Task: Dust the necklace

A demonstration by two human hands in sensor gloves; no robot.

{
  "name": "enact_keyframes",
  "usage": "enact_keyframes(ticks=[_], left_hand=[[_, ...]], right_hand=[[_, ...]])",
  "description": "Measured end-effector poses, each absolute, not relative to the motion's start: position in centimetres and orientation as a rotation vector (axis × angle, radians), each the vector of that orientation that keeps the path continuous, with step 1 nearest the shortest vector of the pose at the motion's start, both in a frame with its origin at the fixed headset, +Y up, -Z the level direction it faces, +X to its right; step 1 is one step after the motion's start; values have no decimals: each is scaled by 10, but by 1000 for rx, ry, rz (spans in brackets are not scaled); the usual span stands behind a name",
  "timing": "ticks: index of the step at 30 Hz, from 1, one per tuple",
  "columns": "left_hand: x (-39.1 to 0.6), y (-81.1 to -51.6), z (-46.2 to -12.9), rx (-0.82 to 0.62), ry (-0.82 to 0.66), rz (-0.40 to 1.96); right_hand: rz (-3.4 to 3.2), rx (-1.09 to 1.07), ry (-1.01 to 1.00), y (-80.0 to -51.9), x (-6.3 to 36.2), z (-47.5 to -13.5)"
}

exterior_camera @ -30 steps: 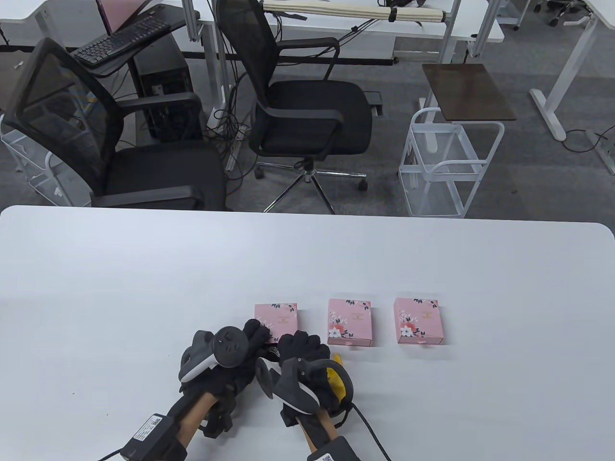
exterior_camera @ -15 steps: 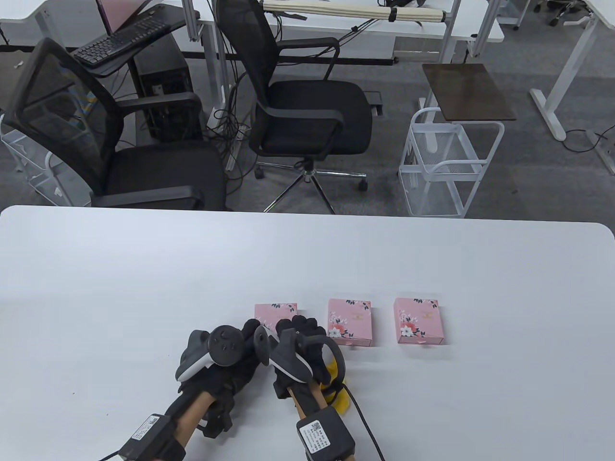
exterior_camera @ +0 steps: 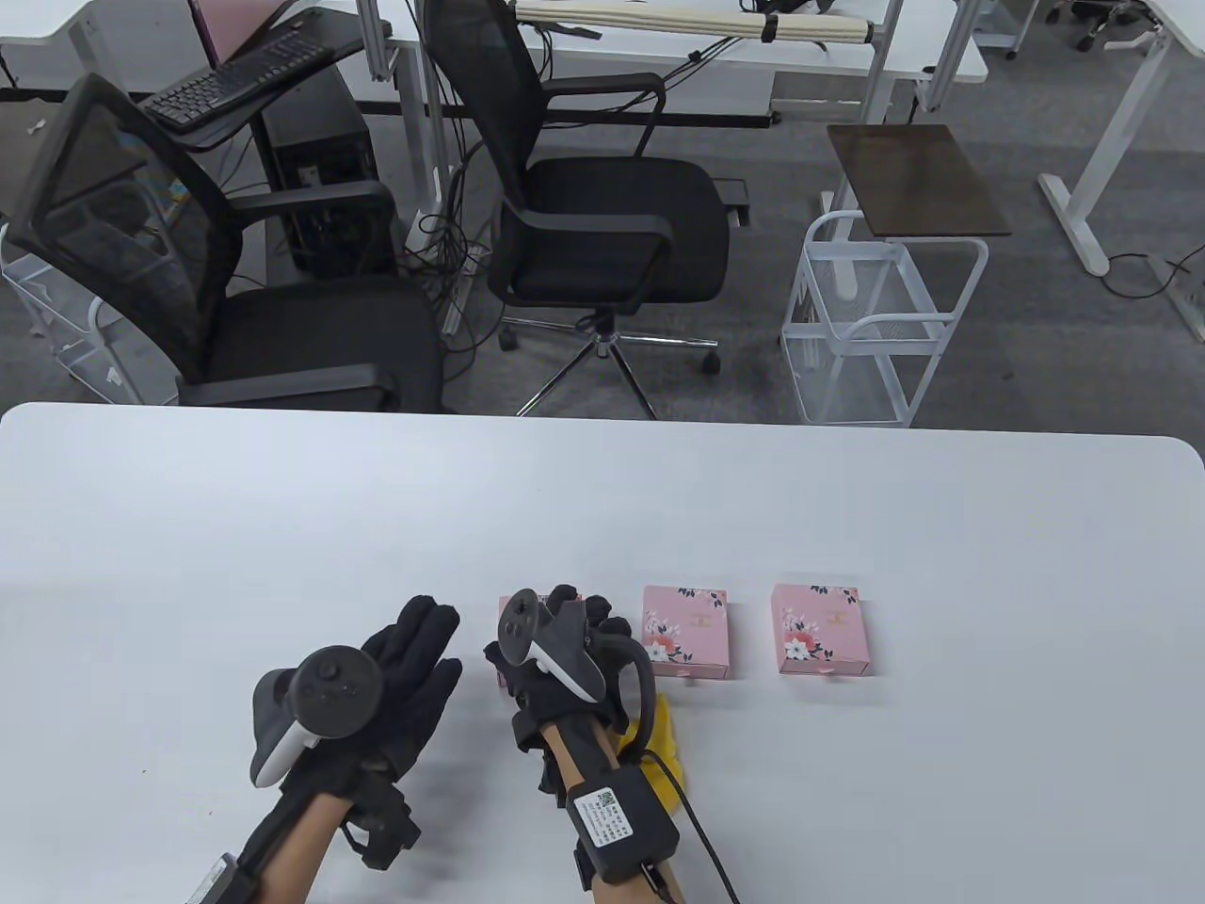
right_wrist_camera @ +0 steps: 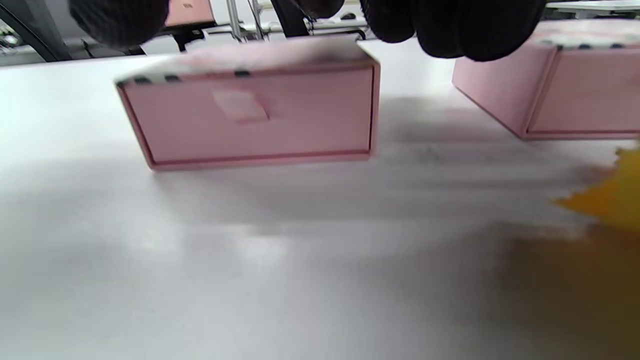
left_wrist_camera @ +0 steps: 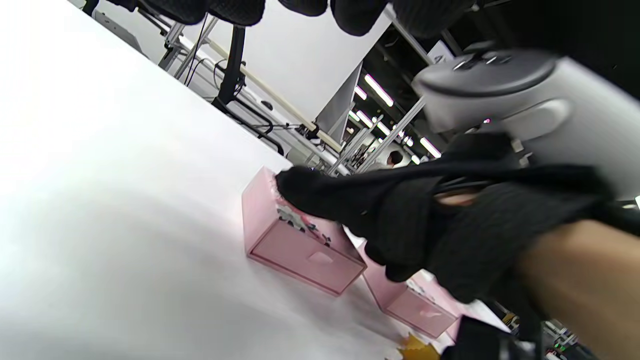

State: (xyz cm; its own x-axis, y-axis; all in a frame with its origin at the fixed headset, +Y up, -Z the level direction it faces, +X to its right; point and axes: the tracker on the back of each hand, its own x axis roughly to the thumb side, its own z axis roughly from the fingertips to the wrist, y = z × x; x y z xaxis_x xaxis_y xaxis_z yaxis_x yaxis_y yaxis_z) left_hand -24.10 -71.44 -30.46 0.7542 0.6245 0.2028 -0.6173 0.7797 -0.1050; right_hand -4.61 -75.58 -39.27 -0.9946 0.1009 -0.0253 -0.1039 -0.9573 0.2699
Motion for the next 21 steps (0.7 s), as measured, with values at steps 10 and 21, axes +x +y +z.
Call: enact_keyframes(ticks=[10,21], left_hand=[[-244,-717,-298,-5,-238,702],[-245,-718,-297,3,-234,700]], right_hand=[[2851,-47,568,-757,-52,-395],[2905,-68,495,-762,-60,-391]])
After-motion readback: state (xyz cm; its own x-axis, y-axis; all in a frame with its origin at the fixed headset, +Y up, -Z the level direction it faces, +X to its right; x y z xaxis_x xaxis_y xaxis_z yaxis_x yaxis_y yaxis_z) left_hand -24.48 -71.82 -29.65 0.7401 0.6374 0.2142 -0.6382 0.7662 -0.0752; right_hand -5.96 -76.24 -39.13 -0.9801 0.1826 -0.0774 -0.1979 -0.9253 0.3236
